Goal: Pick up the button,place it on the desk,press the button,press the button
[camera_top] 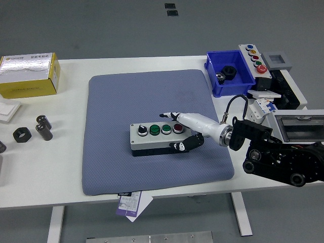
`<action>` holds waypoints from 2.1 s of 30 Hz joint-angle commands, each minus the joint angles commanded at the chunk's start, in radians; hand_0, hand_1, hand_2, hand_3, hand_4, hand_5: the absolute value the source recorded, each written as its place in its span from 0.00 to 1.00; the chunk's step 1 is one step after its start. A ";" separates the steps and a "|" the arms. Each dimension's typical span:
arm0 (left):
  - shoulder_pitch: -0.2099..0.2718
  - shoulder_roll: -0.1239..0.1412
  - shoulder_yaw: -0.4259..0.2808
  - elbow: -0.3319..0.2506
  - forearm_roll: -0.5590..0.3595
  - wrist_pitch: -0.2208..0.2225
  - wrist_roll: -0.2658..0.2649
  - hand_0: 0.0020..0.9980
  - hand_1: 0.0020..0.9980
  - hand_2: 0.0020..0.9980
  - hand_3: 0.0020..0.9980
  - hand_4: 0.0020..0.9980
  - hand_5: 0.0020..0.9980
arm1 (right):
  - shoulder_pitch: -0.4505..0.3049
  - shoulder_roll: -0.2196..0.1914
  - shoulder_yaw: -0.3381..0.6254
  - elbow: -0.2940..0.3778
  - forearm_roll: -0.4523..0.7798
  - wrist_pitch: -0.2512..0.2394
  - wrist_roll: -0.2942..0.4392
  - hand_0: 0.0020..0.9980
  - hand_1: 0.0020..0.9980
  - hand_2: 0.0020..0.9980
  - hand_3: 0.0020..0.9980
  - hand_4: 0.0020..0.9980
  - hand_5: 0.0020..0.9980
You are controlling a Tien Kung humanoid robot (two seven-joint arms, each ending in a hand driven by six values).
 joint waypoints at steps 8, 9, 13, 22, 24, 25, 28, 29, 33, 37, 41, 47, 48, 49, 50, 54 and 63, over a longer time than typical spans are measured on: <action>0.001 -0.001 0.000 0.000 0.000 0.000 0.000 0.62 0.50 0.49 0.59 0.63 0.14 | 0.010 -0.013 0.012 0.023 -0.018 0.037 -0.018 0.92 0.90 1.00 1.00 0.63 0.00; 0.001 -0.001 -0.001 0.000 0.000 0.000 0.001 0.62 0.50 0.49 0.59 0.63 0.14 | 0.012 -0.017 0.018 0.030 -0.026 0.046 -0.025 0.92 0.90 1.00 1.00 0.63 0.00; 0.002 -0.001 -0.006 -0.001 0.004 0.001 0.003 0.62 0.50 0.49 0.59 0.63 0.13 | 0.016 -0.036 0.053 0.064 -0.070 0.084 -0.056 0.93 0.91 1.00 1.00 0.61 0.00; 0.009 -0.001 -0.029 -0.002 0.020 0.004 0.013 0.62 0.50 0.49 0.59 0.63 0.13 | 0.019 -0.196 0.252 0.276 -0.182 0.207 -0.261 0.96 0.95 1.00 1.00 0.62 0.00; 0.010 0.000 -0.034 -0.002 0.025 0.005 0.015 0.62 0.50 0.49 0.59 0.63 0.13 | 0.034 -0.237 0.305 0.328 -0.136 0.275 -0.319 0.98 0.98 1.00 1.00 0.62 0.00; 0.011 0.001 -0.036 -0.002 0.026 0.006 0.015 0.62 0.50 0.49 0.59 0.63 0.13 | 0.048 -0.261 0.337 0.358 -0.106 0.317 -0.352 0.98 0.98 1.00 1.00 0.62 0.00; 0.010 0.004 -0.036 -0.002 0.026 0.007 0.016 0.62 0.50 0.49 0.59 0.63 0.13 | 0.094 -0.298 0.408 0.416 -0.025 0.428 -0.431 0.98 0.98 1.00 1.00 0.62 0.00; 0.010 0.005 -0.036 -0.002 0.026 0.007 0.016 0.62 0.50 0.49 0.59 0.63 0.13 | 0.113 -0.303 0.424 0.416 0.002 0.464 -0.456 0.40 0.51 0.57 0.99 0.62 0.13; 0.007 0.011 -0.037 -0.003 0.028 0.008 0.016 0.62 0.50 0.49 0.59 0.63 0.13 | 0.207 -0.302 0.398 0.416 0.114 0.625 -0.558 0.40 0.51 0.57 0.99 0.62 0.13; 0.007 0.016 -0.042 -0.003 0.035 0.008 0.020 0.62 0.50 0.49 0.59 0.64 0.13 | 0.290 -0.286 0.360 0.416 0.201 0.749 -0.623 0.15 0.27 0.36 0.99 0.58 0.10; 0.009 0.018 -0.052 -0.004 0.046 0.009 0.025 0.62 0.50 0.49 0.59 0.64 0.13 | 0.334 -0.268 0.353 0.416 0.252 0.848 -0.623 0.06 0.20 0.28 1.00 0.47 0.00; 0.009 0.019 -0.065 -0.004 0.060 0.010 0.030 0.62 0.50 0.49 0.59 0.64 0.13 | 0.341 -0.235 0.347 0.393 0.277 0.867 -0.623 0.04 0.18 0.27 1.00 0.47 0.02; 0.008 0.019 -0.067 -0.004 0.062 0.010 0.031 0.62 0.50 0.49 0.59 0.64 0.13 | 0.342 -0.228 0.342 0.386 0.279 0.867 -0.623 0.04 0.18 0.27 1.00 0.47 0.02; 0.008 0.019 -0.067 -0.004 0.063 0.010 0.031 0.62 0.50 0.49 0.59 0.64 0.13 | 0.342 -0.221 0.336 0.379 0.281 0.867 -0.623 0.04 0.18 0.27 1.00 0.47 0.02; 0.008 0.019 -0.068 -0.004 0.064 0.010 0.032 0.62 0.50 0.49 0.59 0.64 0.13 | 0.342 -0.214 0.331 0.373 0.282 0.867 -0.623 0.04 0.18 0.27 1.00 0.47 0.02; 0.006 0.019 -0.068 -0.004 0.064 0.009 0.031 0.62 0.50 0.49 0.59 0.64 0.13 | 0.334 -0.182 0.302 0.344 0.271 0.867 -0.623 0.03 0.17 0.27 1.00 0.44 0.00; 0.005 0.017 -0.067 -0.004 0.063 0.009 0.032 0.62 0.50 0.49 0.59 0.64 0.13 | 0.307 -0.133 0.242 0.282 0.249 0.867 -0.623 0.03 0.17 0.26 1.00 0.42 0.00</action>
